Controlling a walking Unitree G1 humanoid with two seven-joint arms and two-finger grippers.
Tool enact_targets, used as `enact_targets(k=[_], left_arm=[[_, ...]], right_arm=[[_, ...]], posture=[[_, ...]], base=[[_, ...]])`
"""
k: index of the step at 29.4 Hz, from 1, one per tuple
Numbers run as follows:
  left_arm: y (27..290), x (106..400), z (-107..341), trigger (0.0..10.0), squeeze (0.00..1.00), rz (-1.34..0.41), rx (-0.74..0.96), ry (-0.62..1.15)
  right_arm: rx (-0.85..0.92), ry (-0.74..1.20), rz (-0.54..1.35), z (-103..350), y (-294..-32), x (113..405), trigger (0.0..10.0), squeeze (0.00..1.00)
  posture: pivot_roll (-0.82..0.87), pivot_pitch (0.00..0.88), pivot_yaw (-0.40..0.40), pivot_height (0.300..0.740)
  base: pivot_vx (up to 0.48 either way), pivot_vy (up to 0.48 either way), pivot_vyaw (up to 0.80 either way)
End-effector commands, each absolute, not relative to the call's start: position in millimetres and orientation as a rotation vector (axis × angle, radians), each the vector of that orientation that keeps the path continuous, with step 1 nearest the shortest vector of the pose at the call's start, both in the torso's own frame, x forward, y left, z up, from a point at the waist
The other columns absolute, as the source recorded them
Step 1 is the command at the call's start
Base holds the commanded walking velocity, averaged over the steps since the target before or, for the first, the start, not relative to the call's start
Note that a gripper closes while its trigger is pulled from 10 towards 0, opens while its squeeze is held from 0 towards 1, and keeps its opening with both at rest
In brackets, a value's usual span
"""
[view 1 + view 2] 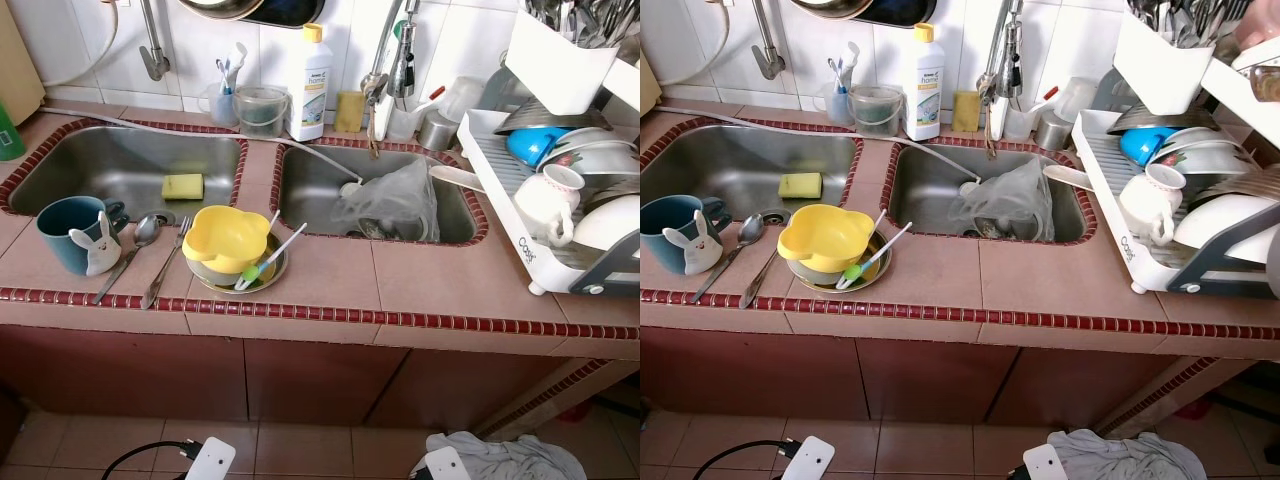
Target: Kitchen organization
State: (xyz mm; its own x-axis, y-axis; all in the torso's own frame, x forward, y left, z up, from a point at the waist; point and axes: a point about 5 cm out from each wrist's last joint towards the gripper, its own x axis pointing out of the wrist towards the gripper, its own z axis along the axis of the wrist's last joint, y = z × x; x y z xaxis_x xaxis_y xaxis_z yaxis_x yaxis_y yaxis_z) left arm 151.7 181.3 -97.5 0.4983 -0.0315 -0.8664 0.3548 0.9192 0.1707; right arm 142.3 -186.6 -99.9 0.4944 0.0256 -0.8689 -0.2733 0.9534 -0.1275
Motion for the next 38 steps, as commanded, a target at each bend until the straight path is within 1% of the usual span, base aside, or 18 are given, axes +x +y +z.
enact_targets(k=[1,6,14,20,22,23,24,26,29,31,32,33,36,38], left_arm=[[176.5,155.5,-96.3,10.0,0.00,-0.251,0.341,1.008],[173.4,166.6,-90.4,10.0,0.00,-0.278,0.322,0.933],[176.7,167.9,-88.1,10.0,0.00,-0.310,0.338,0.900],[176.3,170.6,-85.6,10.0,0.00,-0.350,0.361,0.865],[174.4,173.4,-83.3,10.0,0.00,-0.403,0.410,0.829],[174.4,173.4,-83.3,10.0,0.00,-0.403,0.410,0.829],[173.1,174.8,-82.2,10.0,0.00,-0.426,0.431,0.812],[164.5,182.8,-74.8,10.0,0.00,-0.531,0.435,0.721],[156.1,186.1,-67.5,10.0,0.00,-0.672,0.453,0.633],[152.2,187.7,-60.0,10.0,0.00,-0.781,0.446,0.562],[151.5,188.0,-58.0,10.0,0.00,-0.807,0.440,0.545],[151.1,187.8,-53.8,10.0,0.00,-0.869,0.429,0.513],[152.1,189.8,-46.7,10.0,0.00,-0.934,0.409,0.474],[153.2,197.7,-30.8,10.0,0.00,-1.023,0.394,0.406]], right_arm=[[-0.265,1.060,0.186,-101.7,-189.5,136.4,10.0,0.00],[-0.263,1.034,0.200,-99.7,-189.3,140.7,10.0,0.00],[-0.279,1.027,0.221,-99.5,-189.5,140.2,10.0,0.00],[-0.286,1.018,0.233,-98.9,-190.8,140.3,10.0,0.00],[-0.308,1.000,0.272,-97.5,-189.0,143.6,10.0,0.00],[-0.308,1.000,0.272,-97.5,-189.0,143.6,10.0,0.00],[-0.319,0.990,0.291,-96.8,-187.9,145.4,10.0,0.00],[-0.309,0.926,0.357,-91.1,-181.5,157.6,10.0,0.00],[-0.287,0.854,0.444,-84.1,-175.1,168.7,10.0,0.00],[-0.265,0.796,0.553,-77.8,-171.4,174.4,10.0,0.00],[-0.261,0.787,0.584,-76.5,-171.1,174.8,10.0,0.00],[-0.264,0.757,0.651,-72.6,-171.6,176.9,10.0,0.00],[-0.227,0.732,0.715,-66.7,-174.9,181.0,10.0,0.00],[-0.148,0.677,0.827,-53.4,-179.8,191.4,10.0,0.00]], posture=[[0.09,0.000,-0.067,0.731],[0.09,0.000,-0.070,0.731],[0.10,0.000,-0.071,0.731],[0.10,0.000,-0.072,0.731],[0.10,0.000,-0.073,0.731],[0.10,0.000,-0.073,0.731],[0.10,0.000,-0.073,0.731],[0.10,0.000,-0.075,0.731],[0.10,0.000,-0.077,0.731],[0.10,0.000,-0.081,0.731],[0.10,0.000,-0.081,0.731],[0.10,0.000,-0.085,0.731],[0.10,0.000,-0.089,0.731],[0.11,0.000,-0.095,0.731]], base=[[0.000,0.000,0.00],[0.000,0.000,0.00],[0.000,0.000,0.00],[0.000,0.000,0.00],[0.000,0.000,0.00],[0.000,0.000,0.00],[0.000,0.000,0.00],[0.000,0.000,0.00],[0.000,0.000,0.00],[0.000,0.000,0.00],[0.000,0.000,0.00],[0.000,0.000,0.00],[0.000,0.000,0.00],[0.000,0.000,0.00]])
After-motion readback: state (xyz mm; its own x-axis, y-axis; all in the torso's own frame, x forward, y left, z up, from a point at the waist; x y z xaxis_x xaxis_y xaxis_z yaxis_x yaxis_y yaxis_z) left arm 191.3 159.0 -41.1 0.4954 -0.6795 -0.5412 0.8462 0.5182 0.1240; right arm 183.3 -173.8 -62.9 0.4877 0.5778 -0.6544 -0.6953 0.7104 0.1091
